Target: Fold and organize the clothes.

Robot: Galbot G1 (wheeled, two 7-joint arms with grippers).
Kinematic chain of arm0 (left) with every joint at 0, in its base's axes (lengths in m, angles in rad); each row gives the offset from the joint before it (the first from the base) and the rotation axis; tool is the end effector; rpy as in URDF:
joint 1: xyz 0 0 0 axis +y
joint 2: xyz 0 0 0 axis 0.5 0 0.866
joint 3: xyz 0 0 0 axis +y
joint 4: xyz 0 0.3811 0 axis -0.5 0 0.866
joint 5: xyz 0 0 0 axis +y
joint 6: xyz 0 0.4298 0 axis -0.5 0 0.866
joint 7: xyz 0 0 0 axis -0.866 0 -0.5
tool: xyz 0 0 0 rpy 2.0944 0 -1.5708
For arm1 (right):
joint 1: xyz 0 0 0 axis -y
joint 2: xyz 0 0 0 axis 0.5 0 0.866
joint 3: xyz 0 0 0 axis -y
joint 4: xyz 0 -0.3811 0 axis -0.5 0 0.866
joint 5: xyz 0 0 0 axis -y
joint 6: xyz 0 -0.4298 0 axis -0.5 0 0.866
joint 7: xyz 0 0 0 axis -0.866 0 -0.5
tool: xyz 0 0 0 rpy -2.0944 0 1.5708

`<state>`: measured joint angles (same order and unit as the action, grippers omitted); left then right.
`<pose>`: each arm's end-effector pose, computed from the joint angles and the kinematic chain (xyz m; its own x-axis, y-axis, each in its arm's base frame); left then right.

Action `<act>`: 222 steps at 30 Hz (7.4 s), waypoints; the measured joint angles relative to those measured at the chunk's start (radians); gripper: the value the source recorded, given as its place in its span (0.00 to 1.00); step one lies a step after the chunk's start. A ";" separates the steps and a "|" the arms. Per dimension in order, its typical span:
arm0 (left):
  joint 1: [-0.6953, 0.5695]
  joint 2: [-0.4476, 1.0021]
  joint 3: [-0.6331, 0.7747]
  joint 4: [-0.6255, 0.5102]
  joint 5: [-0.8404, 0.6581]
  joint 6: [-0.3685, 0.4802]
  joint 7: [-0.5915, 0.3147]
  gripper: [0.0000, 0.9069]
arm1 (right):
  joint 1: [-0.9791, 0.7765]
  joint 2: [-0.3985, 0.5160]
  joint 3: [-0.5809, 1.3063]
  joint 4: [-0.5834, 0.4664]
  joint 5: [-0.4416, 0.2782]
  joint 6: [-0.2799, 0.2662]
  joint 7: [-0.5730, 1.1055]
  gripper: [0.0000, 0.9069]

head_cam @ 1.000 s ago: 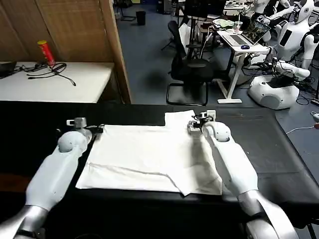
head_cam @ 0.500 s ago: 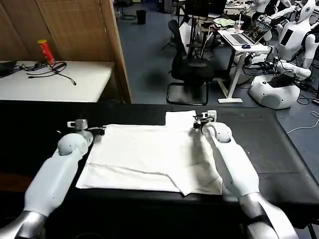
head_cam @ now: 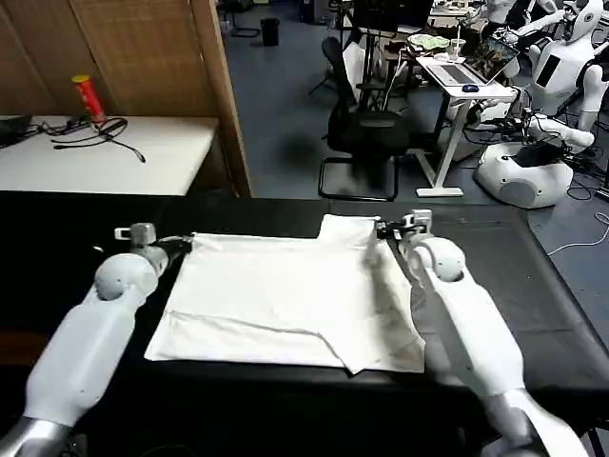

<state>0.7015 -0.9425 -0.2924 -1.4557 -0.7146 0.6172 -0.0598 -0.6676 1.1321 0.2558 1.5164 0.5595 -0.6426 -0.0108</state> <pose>0.5285 0.1739 -0.2409 -0.8729 0.0698 0.4829 0.0705 0.9974 -0.0167 0.5380 -0.0690 -0.2315 -0.8757 -0.2391 0.4195 -0.2398 0.9694 0.0519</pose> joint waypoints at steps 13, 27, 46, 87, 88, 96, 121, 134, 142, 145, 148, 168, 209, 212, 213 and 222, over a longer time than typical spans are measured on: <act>0.232 0.142 -0.094 -0.234 -0.011 0.007 0.004 0.00 | -0.174 -0.156 0.022 0.245 0.013 -0.094 0.034 0.00; 0.444 0.212 -0.170 -0.382 0.042 0.013 0.029 0.00 | -0.397 -0.269 0.050 0.493 0.032 -0.094 0.075 0.00; 0.660 0.212 -0.256 -0.524 0.136 0.013 0.024 0.00 | -0.574 -0.318 0.073 0.595 0.017 -0.094 0.078 0.00; 0.409 -0.009 -0.222 -0.299 -0.045 -0.026 -0.034 0.97 | -0.356 0.014 0.127 0.243 0.051 -0.008 0.215 0.97; 0.405 -0.015 -0.219 -0.290 -0.045 -0.026 -0.033 0.97 | -0.352 0.020 0.125 0.236 0.051 -0.007 0.215 0.95; 0.397 -0.020 -0.211 -0.255 -0.042 -0.026 -0.029 0.16 | -0.338 0.051 0.123 0.196 0.039 -0.006 0.214 0.45; 0.345 -0.044 -0.154 -0.212 0.128 -0.110 0.001 0.97 | -0.381 0.044 0.154 0.229 -0.026 0.052 0.114 0.97; 0.421 0.000 -0.230 -0.303 0.066 -0.099 -0.001 0.97 | -0.492 -0.030 0.215 0.444 0.027 0.032 0.117 0.97; 0.569 -0.060 -0.294 -0.369 0.047 -0.128 -0.002 0.97 | -0.549 -0.031 0.236 0.529 0.027 0.031 0.118 0.97; 0.608 -0.082 -0.302 -0.372 0.049 -0.136 0.000 0.92 | -0.554 -0.031 0.237 0.540 0.024 0.031 0.123 0.97; 0.628 -0.100 -0.304 -0.373 0.058 -0.145 0.003 0.54 | -0.558 -0.030 0.237 0.551 0.022 0.031 0.126 0.97; 0.638 -0.115 -0.303 -0.369 0.199 -0.157 0.050 0.00 | -0.560 -0.020 0.250 0.556 -0.011 0.049 0.113 0.97; 0.511 -0.172 0.026 -0.628 0.084 -0.087 -0.102 0.00 | -0.644 0.036 0.317 0.565 -0.099 0.075 0.102 0.97; 0.497 -0.207 0.069 -0.624 0.065 -0.093 -0.101 0.00 | -0.648 0.039 0.313 0.565 -0.108 0.076 0.100 0.97; 0.494 -0.216 0.082 -0.621 0.065 -0.095 -0.100 0.00 | -0.648 0.040 0.310 0.565 -0.110 0.076 0.100 0.97; 0.483 -0.287 0.108 -0.575 0.136 -0.127 -0.098 0.00 | -0.642 0.039 0.293 0.563 -0.118 0.076 0.096 0.97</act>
<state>1.1841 -1.2298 -0.1846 -2.0304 -0.5791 0.4903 -0.1580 -1.3098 1.1712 0.5486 2.0799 0.4419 -0.5666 0.0849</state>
